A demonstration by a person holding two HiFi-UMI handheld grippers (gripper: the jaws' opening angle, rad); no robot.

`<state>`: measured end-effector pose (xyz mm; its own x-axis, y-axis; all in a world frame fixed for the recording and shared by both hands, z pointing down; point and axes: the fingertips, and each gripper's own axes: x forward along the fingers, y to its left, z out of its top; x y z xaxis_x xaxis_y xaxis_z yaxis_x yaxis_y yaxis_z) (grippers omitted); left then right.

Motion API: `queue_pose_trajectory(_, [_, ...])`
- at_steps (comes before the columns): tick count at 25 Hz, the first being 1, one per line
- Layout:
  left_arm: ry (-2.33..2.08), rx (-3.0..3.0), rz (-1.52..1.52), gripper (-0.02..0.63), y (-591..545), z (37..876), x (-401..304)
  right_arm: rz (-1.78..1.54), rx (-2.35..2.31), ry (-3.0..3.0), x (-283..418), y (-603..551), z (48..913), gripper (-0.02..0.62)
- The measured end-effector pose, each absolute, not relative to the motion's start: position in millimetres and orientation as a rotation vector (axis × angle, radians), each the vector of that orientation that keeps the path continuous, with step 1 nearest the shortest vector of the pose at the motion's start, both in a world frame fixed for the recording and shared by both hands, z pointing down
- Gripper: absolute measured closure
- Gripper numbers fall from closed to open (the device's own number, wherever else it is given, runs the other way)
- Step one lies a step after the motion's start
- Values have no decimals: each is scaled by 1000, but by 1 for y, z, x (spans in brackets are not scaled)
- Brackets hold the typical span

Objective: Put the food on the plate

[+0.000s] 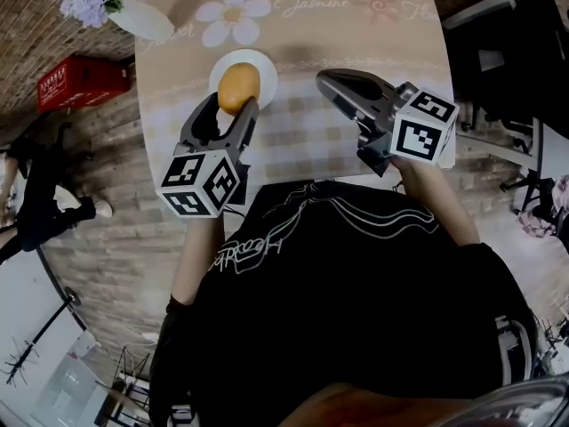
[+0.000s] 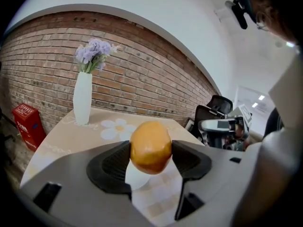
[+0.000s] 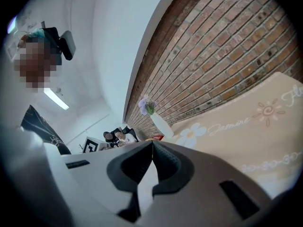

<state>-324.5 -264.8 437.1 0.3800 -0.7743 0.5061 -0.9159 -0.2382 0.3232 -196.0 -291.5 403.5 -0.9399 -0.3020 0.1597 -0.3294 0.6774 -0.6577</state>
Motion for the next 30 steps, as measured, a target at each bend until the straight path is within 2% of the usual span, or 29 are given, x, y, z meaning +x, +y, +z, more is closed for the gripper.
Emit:
queue_pose_trajectory(12, [-1429, 2019, 421, 330, -295, 502, -346, 1219, 605, -2752, -195, -302, 443, 598])
queue_pose_trajectory(30, [-1425, 2038, 554, 330, -300, 541, -348, 1292, 626, -2707, -193, -303, 460, 598])
